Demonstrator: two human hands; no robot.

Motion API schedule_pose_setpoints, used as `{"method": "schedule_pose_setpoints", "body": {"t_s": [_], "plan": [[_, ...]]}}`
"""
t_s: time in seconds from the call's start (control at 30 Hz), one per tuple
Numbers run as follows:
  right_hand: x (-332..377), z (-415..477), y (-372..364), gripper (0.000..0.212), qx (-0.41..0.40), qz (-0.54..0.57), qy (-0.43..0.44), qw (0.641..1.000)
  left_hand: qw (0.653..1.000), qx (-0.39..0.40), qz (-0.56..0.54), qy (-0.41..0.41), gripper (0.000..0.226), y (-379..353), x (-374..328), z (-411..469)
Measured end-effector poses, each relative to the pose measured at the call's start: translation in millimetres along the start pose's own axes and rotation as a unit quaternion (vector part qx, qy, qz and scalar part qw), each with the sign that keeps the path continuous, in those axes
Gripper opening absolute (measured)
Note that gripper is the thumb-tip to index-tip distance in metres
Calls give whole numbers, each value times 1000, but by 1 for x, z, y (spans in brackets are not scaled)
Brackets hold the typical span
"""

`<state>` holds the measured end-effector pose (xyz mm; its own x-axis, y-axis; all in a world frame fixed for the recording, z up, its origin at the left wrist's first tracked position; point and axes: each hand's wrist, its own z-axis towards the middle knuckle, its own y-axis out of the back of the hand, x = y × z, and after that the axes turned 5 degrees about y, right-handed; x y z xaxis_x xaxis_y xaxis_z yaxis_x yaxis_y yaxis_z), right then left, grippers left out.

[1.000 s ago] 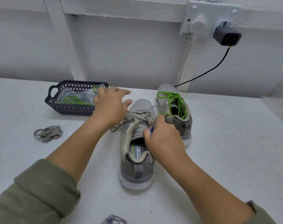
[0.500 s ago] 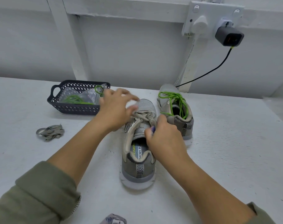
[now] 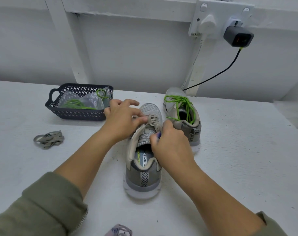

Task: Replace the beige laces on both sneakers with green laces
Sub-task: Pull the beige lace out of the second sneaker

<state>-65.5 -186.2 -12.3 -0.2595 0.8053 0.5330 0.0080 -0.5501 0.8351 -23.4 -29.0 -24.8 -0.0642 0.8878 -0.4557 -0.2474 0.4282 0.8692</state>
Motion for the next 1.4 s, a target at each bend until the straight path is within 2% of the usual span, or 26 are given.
{"method": "schedule_pose_setpoints", "body": {"t_s": [0.07,0.2,0.3,0.4,0.5,0.6,0.63,0.7,0.77,0.8,0.9,1.07,1.23,1.3,1.4], "plan": [[-1,-1,0,12,-2,1,-3,1000,1000,-19,11,-8,15,1,6,4],[-1,-1,0,11,-2,6,-7,1000,981,-178,32,64,12,-3,10,-1],[-1,-1,0,12,-6,2,-10,1000,970,-224,34,92,10,-13,5,-9],[2,-1,0,14,0,-4,-8,1000,965,-232,46,115,14,-19,-4,-10],[3,-1,-1,14,-1,-2,-11,1000,975,-167,66,133,22,-20,-9,-8],[3,-1,0,13,-3,-3,-14,1000,979,-22,116,164,33,-11,-3,-4],[3,-1,0,13,-3,-2,-14,1000,980,5,132,148,38,-5,-2,-2],[3,-2,1,13,-3,3,-14,1000,992,31,111,50,39,7,-5,-1],[3,-2,1,13,-4,11,-14,1000,995,77,45,-33,25,17,-12,-1],[3,-3,1,13,-5,14,-15,1000,994,96,28,-38,18,20,-14,-2],[3,-3,1,13,-13,9,-19,1000,994,108,4,-15,21,23,-16,0],[2,-4,-2,13,-30,5,-28,999,984,174,27,-39,19,16,-16,4],[4,-3,-4,13,-16,-3,-32,999,972,225,-43,-44,18,12,5,-1],[4,-2,-3,13,-4,-12,-36,999,973,220,-53,-49,18,11,8,-3],[3,5,5,19,29,-24,-12,999,983,165,-55,-58,16,5,8,-6]]}}
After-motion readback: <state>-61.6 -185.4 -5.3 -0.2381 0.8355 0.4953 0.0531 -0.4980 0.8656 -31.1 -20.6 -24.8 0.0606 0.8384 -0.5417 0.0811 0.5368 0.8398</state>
